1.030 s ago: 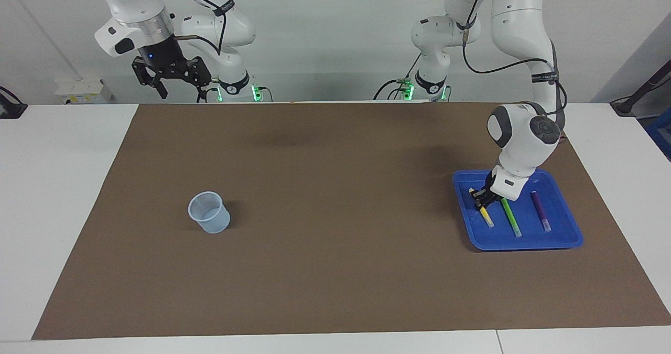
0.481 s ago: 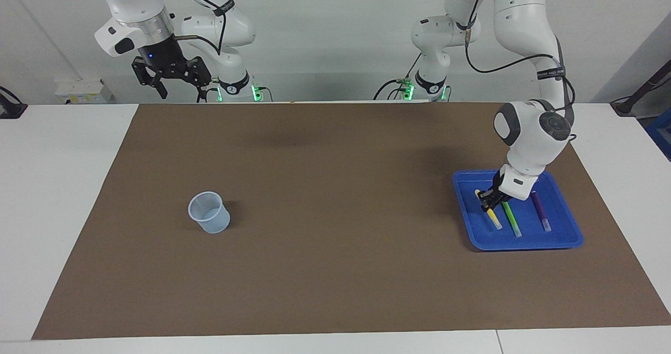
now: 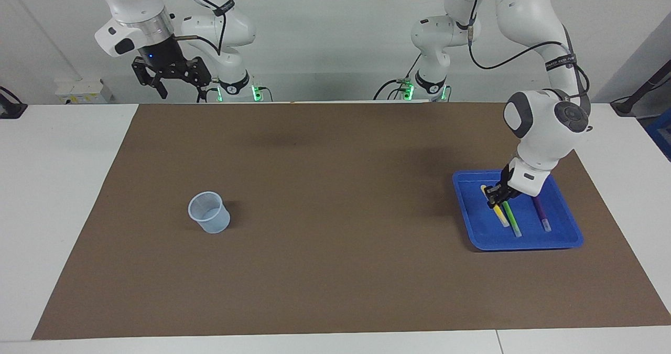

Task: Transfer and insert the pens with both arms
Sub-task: 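Lift the yellow pen with the left gripper while the right gripper approaches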

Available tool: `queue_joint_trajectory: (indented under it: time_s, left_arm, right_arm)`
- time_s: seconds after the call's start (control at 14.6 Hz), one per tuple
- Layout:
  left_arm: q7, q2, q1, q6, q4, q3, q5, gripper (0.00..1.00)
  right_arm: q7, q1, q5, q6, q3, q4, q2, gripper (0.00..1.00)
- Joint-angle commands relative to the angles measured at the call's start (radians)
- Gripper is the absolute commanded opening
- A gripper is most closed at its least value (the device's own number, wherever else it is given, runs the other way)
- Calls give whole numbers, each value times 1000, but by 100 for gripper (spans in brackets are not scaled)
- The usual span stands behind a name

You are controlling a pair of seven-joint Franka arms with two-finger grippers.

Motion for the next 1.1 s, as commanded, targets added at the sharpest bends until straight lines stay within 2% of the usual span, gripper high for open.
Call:
queue_joint_trajectory:
  time_s: [0.0,0.21,0.34,0.48,0.76,1.03]
  left_arm:
    - [-21,-29,-11,-65,-10,9,-102,0]
    - [-212,-39,-23,-154,-9,-5,-140,0]
    - [-372,-58,-44,-198,-10,-8,-222,0]
    - [-502,-71,-72,-235,-12,-10,-248,0]
    - [-575,-88,-92,-310,-13,-10,-410,0]
    - [-774,-111,-164,-320,-13,-10,-438,0]
  right_arm:
    - [-24,-2,105,20,0,-50,-28,100]
    - [-13,13,142,54,10,-72,-38,100]
    - [5,62,156,103,12,-83,-34,100]
    - [45,99,193,153,12,-104,-29,100]
    - [219,165,226,227,12,-124,-23,100]
    - [353,194,308,317,12,-156,-15,100]
